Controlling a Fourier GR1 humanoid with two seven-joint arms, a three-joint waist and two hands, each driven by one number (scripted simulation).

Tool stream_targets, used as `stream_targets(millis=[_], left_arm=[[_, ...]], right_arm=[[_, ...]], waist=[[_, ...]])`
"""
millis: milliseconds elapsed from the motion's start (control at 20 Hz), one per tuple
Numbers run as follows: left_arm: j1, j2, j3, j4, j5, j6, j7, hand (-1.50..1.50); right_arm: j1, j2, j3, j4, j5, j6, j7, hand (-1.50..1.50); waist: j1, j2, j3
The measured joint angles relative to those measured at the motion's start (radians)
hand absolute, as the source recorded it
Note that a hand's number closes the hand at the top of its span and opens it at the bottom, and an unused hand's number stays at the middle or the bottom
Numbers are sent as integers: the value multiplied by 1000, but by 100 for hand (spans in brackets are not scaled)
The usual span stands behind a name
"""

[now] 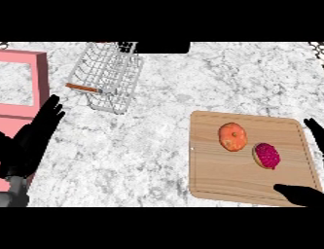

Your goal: Pick the cupcake from the cutting board and place it in the tiered basket

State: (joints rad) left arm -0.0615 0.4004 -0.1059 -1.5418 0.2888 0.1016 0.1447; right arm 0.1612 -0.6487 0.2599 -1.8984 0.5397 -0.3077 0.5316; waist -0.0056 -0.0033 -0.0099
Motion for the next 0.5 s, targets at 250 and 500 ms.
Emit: stream_targets(millis=[250,500], left_arm=[[-19,5,4,-3,3,-8,22,0],[-29,-7,9,-15,-2,-15,45,0]], right_arm=[[-50,-45,92,-147,-4,253,293,-150],[-190,42,160,-201,25,391,520,-150]], waist=[[12,2,3],[15,3,7]])
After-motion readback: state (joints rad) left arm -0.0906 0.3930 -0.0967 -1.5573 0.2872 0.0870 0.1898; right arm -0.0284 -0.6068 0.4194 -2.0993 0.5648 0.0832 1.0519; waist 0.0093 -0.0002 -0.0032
